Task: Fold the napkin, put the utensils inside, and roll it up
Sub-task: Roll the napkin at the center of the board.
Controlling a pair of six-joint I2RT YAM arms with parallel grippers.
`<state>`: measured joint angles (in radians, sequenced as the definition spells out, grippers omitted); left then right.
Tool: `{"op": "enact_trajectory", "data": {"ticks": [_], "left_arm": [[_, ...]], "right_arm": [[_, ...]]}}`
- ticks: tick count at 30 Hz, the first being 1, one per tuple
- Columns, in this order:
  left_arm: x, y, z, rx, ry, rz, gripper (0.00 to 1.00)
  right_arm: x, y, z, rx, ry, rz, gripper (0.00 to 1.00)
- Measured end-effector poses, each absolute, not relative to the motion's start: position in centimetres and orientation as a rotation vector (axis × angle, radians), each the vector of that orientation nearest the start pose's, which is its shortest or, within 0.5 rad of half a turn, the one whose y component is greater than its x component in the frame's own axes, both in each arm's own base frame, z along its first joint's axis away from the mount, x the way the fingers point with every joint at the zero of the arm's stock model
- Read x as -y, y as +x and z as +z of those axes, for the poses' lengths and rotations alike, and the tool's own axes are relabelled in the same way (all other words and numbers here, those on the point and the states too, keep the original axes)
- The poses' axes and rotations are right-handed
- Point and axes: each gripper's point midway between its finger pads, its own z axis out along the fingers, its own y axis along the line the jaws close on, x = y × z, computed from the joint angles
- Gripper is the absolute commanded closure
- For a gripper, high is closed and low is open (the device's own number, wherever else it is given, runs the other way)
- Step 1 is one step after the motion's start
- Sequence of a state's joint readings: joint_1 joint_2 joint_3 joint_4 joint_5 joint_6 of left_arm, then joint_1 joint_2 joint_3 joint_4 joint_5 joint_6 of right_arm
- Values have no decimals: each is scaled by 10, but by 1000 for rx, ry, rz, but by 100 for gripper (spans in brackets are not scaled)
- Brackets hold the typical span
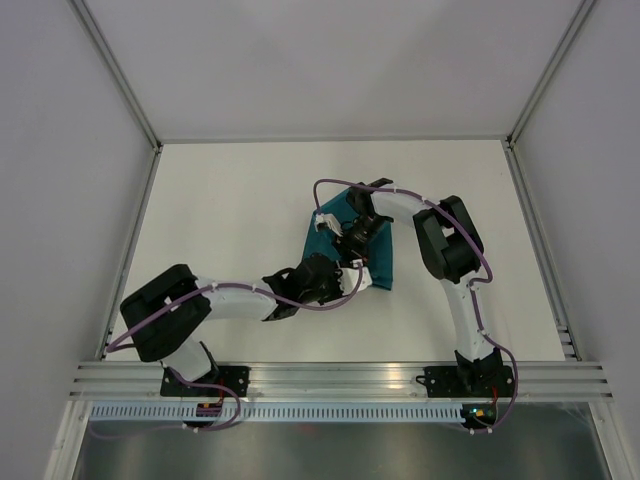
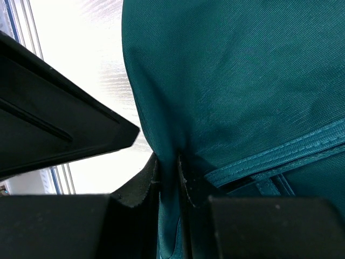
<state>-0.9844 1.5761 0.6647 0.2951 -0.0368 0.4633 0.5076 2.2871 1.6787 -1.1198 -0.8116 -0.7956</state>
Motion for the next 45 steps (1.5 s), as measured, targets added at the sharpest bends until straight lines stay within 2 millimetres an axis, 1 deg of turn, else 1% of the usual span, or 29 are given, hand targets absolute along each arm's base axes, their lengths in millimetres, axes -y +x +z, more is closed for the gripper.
{"op": "enact_trajectory", "data": {"ticks": [5,8,12,16,19,26,31,32,33,34,38,42,45], "left_arm": [[322,249,40,-1617,1465,-185,55],[320,252,34,-1606,1492,-140,54],[319,256,33,-1586,1505,-102,47],[319,259,34,-1566,1514,-74,47],[319,261,29,-1561,1530,-55,47],[323,270,33,-1529,1538,-12,46],[322,270,36,-1510,1531,1,44],[321,269,38,-1507,1528,1,43],[321,269,39,-1503,1523,-1,39],[321,269,41,-1500,1519,-2,32],[323,271,50,-1481,1490,-6,31],[323,271,50,-1481,1491,-7,31],[323,270,44,-1489,1505,-8,33]], "right_arm": [[-271,268,13,-2378,-1679,1271,93],[-271,268,13,-2382,-1677,1272,93],[-271,268,13,-2385,-1676,1274,93],[-271,268,13,-2392,-1673,1280,93],[-271,268,13,-2393,-1673,1282,93],[-271,268,13,-2399,-1672,1285,94],[-271,268,13,-2402,-1670,1287,94],[-271,268,13,-2402,-1670,1288,94],[-271,268,13,-2402,-1669,1287,94],[-271,268,13,-2402,-1669,1288,94],[-271,269,12,-2415,-1658,1292,94],[-271,269,12,-2419,-1652,1299,94],[-271,269,13,-2418,-1649,1303,94]]}}
